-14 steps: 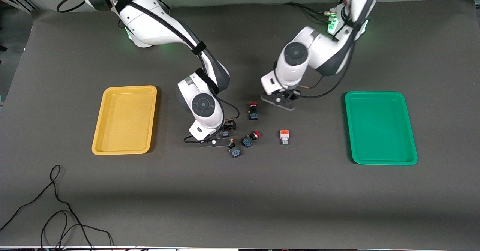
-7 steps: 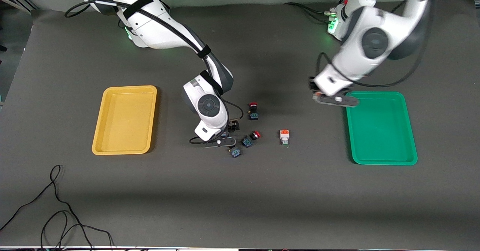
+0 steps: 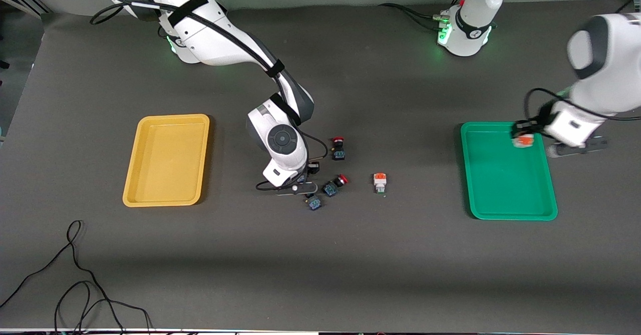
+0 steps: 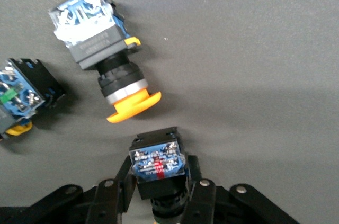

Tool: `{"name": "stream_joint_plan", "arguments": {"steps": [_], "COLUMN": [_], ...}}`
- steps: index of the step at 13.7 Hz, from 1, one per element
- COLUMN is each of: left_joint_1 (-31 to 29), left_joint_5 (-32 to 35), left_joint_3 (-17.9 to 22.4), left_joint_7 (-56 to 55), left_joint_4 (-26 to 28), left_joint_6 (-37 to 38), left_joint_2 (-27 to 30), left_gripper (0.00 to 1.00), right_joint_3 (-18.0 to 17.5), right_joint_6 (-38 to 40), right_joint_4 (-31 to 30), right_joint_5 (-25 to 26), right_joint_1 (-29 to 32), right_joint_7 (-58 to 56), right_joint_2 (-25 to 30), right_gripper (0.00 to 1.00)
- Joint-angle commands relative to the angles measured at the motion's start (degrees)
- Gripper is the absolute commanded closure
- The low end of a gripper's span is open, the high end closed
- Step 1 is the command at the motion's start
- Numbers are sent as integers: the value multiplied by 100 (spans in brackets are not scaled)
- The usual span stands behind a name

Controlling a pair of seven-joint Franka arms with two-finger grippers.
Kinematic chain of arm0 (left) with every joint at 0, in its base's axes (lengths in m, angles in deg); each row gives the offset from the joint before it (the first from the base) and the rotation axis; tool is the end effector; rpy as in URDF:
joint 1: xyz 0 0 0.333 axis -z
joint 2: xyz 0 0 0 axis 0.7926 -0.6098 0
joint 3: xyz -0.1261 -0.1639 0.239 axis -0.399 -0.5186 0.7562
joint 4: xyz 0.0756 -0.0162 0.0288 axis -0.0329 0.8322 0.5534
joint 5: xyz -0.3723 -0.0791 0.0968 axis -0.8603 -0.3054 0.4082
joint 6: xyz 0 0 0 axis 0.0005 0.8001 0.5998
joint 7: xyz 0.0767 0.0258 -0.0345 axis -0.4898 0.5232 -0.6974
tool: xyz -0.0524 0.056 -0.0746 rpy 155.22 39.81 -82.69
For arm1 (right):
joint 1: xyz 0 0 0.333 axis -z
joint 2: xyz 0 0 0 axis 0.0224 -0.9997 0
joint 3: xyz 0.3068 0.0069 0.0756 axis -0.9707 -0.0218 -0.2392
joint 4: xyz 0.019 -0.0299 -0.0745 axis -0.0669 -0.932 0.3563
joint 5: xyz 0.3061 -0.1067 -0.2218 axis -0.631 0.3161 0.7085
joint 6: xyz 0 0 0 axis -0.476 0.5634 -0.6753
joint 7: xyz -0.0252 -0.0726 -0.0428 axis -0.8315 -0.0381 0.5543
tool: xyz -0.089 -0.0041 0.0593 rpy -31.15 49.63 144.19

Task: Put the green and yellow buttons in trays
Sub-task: 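Carry the white button to the green tray while the right gripper carries blue button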

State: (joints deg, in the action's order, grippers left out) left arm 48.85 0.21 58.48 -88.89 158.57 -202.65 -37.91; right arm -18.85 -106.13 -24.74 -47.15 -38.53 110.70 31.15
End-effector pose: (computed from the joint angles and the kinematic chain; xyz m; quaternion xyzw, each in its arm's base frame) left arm 0.5161 0.0350 0.4189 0.9935 0.0980 -0.0505 0.0274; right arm 0.5534 0.4269 0.1808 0.9995 0.0192 -0.0248 0.0034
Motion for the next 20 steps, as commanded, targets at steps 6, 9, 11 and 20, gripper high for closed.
{"name": "stream_joint_plan", "arguments": {"steps": [6, 9, 11, 20], "left_joint_1": [59, 138, 138, 164], "left_joint_5": [179, 179, 179, 302], "left_joint_3": [-117, -117, -117, -187], "left_joint_7": [-61, -61, -53, -157], "left_joint_4": [395, 378, 343, -1833], "left_joint_6": [-2407, -3164, -3245, 80], "left_joint_2": [-1664, -2325, -2441, -2063], "left_gripper": [81, 80, 64, 0], "right_joint_3": [768, 1488, 2068, 2519], "right_joint_6": [1909, 2578, 2790, 1309], "right_joint_4": [-33, -24, -41, -1419], "right_joint_5": [5, -4, -4, -320], "right_joint_1": [88, 97, 97, 941], "right_joint_7": [49, -529, -969, -2658], "right_joint_2": [1679, 2110, 2225, 2172], "right_gripper": [100, 100, 100, 100]}}
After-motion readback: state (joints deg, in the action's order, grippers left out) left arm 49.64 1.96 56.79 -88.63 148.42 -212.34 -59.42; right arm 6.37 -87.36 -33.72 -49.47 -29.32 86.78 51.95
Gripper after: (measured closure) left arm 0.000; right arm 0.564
